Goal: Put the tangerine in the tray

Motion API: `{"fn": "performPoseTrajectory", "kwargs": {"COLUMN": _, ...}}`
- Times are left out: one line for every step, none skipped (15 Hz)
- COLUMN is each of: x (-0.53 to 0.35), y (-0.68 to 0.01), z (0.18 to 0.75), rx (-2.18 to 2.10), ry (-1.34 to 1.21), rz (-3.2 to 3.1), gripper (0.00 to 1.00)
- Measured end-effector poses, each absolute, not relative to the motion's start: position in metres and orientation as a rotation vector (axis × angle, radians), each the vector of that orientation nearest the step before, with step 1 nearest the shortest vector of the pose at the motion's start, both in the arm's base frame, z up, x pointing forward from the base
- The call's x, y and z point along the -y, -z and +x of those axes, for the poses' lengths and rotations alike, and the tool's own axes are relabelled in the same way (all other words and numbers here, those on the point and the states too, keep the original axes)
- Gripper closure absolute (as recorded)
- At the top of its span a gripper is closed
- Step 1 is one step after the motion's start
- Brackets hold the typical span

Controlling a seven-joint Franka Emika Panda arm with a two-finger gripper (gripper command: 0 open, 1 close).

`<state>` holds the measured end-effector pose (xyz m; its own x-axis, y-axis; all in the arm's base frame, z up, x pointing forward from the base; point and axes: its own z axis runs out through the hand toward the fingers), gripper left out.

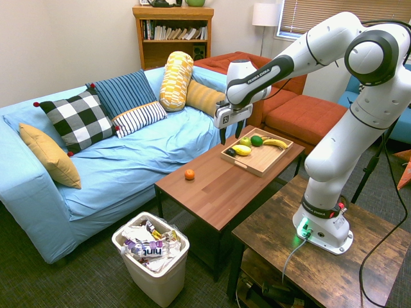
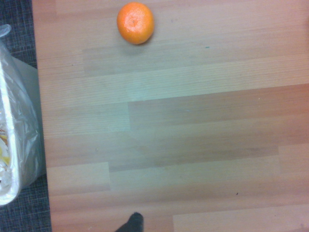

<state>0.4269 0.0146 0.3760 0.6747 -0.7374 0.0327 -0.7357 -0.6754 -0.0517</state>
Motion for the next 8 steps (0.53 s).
{"fn": "performPoseTrajectory", "kwargs": {"x": -0.015, "y": -0.376, "z": 0.428, "rx": -1.250, "ry": 0.076, "rz": -2.845, "gripper": 0.00}}
{"fn": "performPoseTrajectory", "kwargs": {"x": -0.015, "y": -0.375, "z": 0.428, "rx": -1.248, "ry": 0.071, "rz": -2.854, "gripper": 0.00}}
{"fn": "performPoseTrajectory", "kwargs": {"x": -0.015, "y": -0.375, "z": 0.433, "rx": -1.245, "ry": 0.084, "rz": -2.861, "gripper": 0.00}}
{"fn": "performPoseTrajectory", "kwargs": {"x": -0.014, "y": -0.375, "z": 0.443, "rx": -1.245, "ry": 0.112, "rz": -2.863, "gripper": 0.00}}
{"fn": "performPoseTrajectory", "kwargs": {"x": -0.015, "y": -0.372, "z": 0.456, "rx": -1.252, "ry": 0.141, "rz": -2.858, "gripper": 0.00}}
{"fn": "performPoseTrajectory", "kwargs": {"x": -0.015, "y": -0.365, "z": 0.473, "rx": -1.256, "ry": 0.160, "rz": -2.853, "gripper": 0.00}}
{"fn": "performPoseTrajectory", "kwargs": {"x": -0.018, "y": -0.355, "z": 0.489, "rx": -1.257, "ry": 0.163, "rz": -2.848, "gripper": 0.00}}
{"fn": "performPoseTrajectory", "kwargs": {"x": -0.025, "y": -0.345, "z": 0.505, "rx": -1.258, "ry": 0.161, "rz": -2.844, "gripper": 0.00}}
